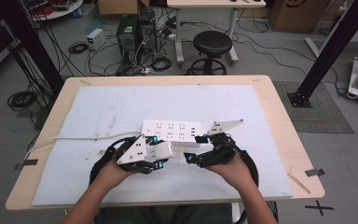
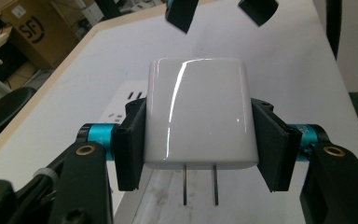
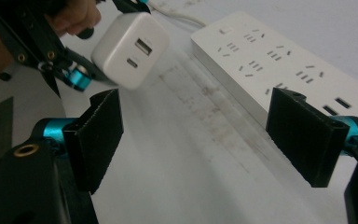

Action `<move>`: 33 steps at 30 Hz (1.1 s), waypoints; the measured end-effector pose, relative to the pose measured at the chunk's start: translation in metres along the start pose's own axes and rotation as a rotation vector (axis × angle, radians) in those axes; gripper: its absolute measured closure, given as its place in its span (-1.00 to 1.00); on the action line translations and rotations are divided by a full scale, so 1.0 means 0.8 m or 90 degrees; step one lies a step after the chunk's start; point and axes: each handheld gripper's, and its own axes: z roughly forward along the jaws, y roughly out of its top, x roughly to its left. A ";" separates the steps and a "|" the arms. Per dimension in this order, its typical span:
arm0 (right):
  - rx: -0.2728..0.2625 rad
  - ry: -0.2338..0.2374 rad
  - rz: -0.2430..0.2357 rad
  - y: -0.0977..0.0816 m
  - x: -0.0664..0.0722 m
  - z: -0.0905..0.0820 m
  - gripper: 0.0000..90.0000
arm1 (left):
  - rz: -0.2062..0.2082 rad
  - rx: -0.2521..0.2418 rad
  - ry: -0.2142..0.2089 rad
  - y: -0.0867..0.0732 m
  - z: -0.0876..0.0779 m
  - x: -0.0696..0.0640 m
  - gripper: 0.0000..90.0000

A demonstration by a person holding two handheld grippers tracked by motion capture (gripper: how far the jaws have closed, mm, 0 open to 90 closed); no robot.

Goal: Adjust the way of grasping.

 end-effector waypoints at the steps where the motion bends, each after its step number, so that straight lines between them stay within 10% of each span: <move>1: 0.000 0.000 0.000 0.000 0.000 0.000 -0.57 | 0.037 -0.010 0.014 0.008 0.007 -0.005 -0.05; 2: -0.028 0.042 0.014 0.008 0.003 0.009 -0.57 | 0.039 -0.016 0.011 0.008 0.009 -0.006 -0.05; 16: -0.021 0.101 0.059 0.018 0.000 0.039 -0.55 | 0.083 -0.035 0.039 0.014 0.016 -0.010 -0.05; 33: -0.017 0.200 0.092 0.021 -0.007 0.055 0.02 | 0.117 -0.046 0.046 0.019 0.021 -0.013 -0.05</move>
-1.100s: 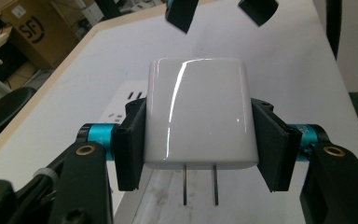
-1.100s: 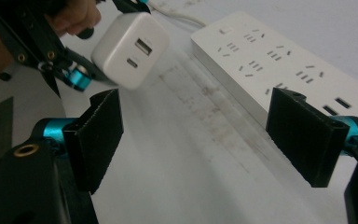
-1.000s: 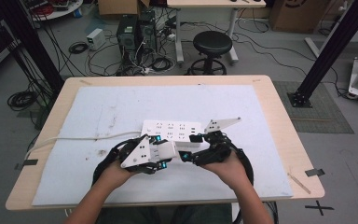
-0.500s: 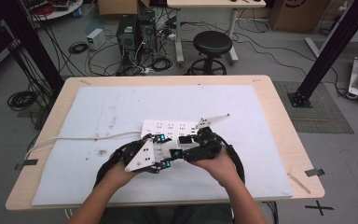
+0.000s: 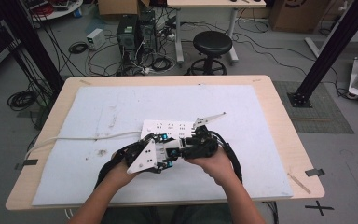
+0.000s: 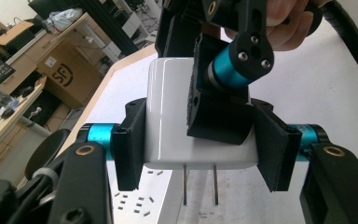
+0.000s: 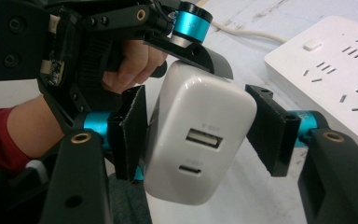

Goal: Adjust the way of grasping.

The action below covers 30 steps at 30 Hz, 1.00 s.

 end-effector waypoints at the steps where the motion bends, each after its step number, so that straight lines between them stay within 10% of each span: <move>1: 0.002 0.006 0.002 0.000 0.000 0.001 0.04 | 0.001 0.000 -0.001 0.000 0.000 0.000 -0.05; 14: 0.014 0.028 0.021 0.001 -0.005 0.002 0.34 | 0.013 0.030 0.018 0.001 0.005 -0.004 -0.08; 20: 0.016 0.004 0.021 0.000 -0.006 -0.002 0.41 | -0.020 0.050 0.031 0.004 0.003 0.002 -0.53; 30: -0.013 -0.024 0.018 -0.001 -0.005 -0.022 0.41 | -0.060 0.057 0.057 0.002 -0.017 0.013 -0.54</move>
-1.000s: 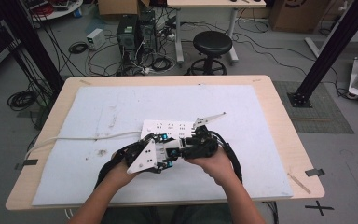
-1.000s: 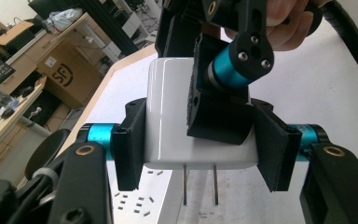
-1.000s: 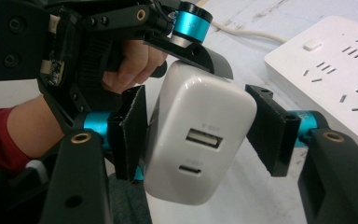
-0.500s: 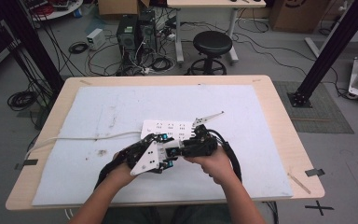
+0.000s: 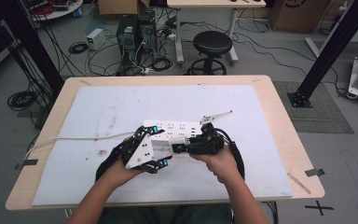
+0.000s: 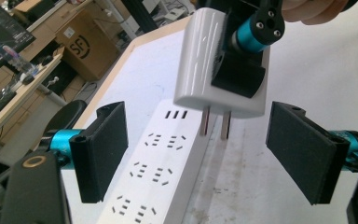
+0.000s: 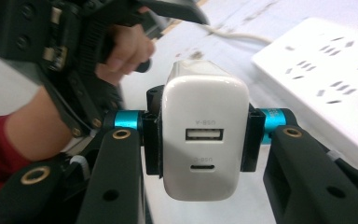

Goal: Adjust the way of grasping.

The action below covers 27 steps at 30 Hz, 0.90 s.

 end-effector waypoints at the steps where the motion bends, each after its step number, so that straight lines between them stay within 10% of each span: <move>1: 0.001 -0.002 -0.003 0.000 0.000 -0.001 0.41 | -0.005 0.003 0.000 -0.001 -0.002 0.002 -0.54; 17: -0.030 -0.087 -0.026 0.011 -0.009 -0.060 0.41 | -0.094 0.105 0.020 -0.015 -0.032 0.041 -0.54; 27: -0.033 -0.142 -0.045 0.020 -0.010 -0.091 0.41 | -0.183 0.134 0.049 -0.031 -0.073 0.101 -0.54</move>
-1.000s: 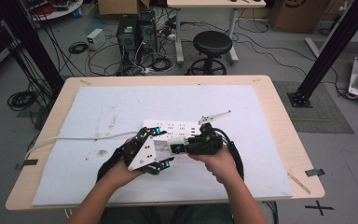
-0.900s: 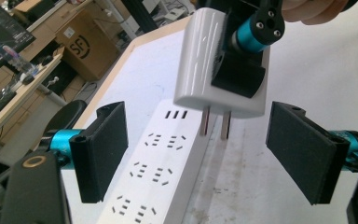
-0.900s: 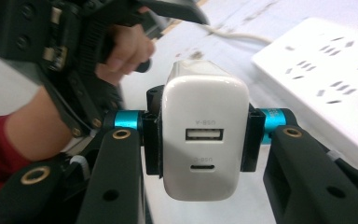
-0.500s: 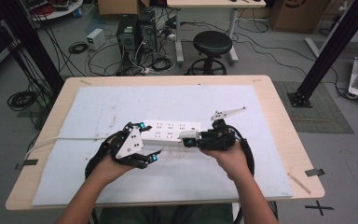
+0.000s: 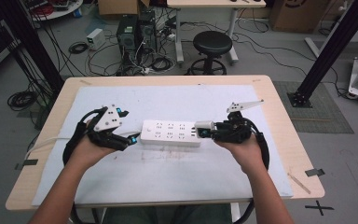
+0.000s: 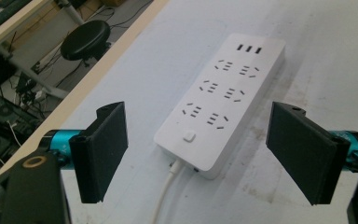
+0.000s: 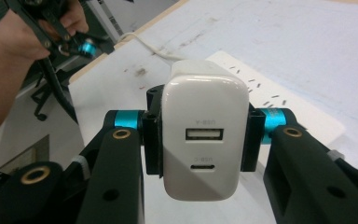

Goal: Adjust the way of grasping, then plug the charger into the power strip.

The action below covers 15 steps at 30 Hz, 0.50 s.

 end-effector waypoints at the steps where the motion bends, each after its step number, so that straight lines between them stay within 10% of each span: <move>1: 0.003 -0.005 -0.001 0.000 -0.001 -0.001 0.41 | -0.002 -0.003 -0.002 -0.002 -0.001 0.003 -0.54; 15: 0.030 -0.039 -0.022 0.011 -0.013 -0.010 0.41 | -0.027 0.010 0.014 -0.019 -0.007 0.018 -0.54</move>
